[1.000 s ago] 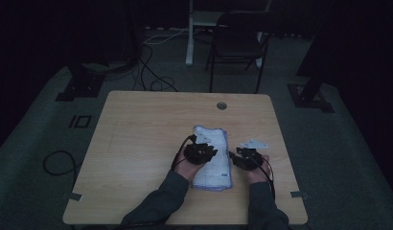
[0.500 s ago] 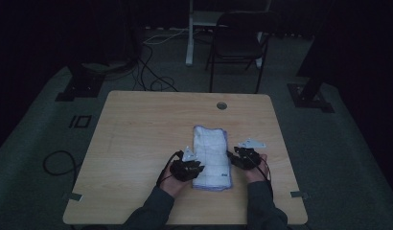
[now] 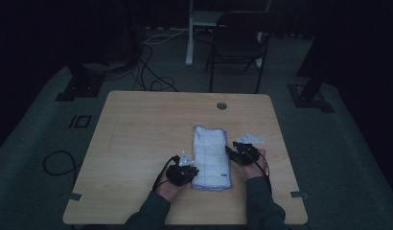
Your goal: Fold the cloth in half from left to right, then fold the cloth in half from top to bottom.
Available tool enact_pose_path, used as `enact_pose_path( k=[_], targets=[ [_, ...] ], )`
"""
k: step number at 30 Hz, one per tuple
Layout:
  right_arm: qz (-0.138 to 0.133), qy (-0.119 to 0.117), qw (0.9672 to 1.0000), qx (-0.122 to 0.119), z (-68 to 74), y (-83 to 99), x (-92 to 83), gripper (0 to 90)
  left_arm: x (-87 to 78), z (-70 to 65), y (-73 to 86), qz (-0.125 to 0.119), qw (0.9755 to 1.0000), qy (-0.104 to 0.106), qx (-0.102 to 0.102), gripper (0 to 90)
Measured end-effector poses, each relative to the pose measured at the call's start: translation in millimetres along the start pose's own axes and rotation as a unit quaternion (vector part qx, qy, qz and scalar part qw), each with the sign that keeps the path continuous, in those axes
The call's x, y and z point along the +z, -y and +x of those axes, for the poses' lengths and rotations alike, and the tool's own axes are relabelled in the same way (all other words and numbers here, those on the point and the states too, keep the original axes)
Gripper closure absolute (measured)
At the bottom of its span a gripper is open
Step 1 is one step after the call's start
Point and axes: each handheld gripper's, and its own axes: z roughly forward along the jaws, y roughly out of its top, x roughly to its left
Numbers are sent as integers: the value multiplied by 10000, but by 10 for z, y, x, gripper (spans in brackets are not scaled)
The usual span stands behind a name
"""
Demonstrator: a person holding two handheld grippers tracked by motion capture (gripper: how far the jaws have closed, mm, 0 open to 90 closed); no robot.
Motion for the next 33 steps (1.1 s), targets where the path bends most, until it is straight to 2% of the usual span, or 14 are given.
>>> enact_pose_path(
  k=[12, 20, 33],
  targets=[
    [-27, -41, 10000, -62, 29, -180, 113, 575, -10, 23, 40, -6, 10000, 5, -38, 892],
    [-23, -39, 9999, 114, -25, -264, 255, 571, -35, 32, 79, -31, 10000, 9, -59, 894],
    [88, 141, 9995, 278, -142, -354, 462, 602, -50, 37, 100, -54, 9999, 35, -102, 882]
  ],
)
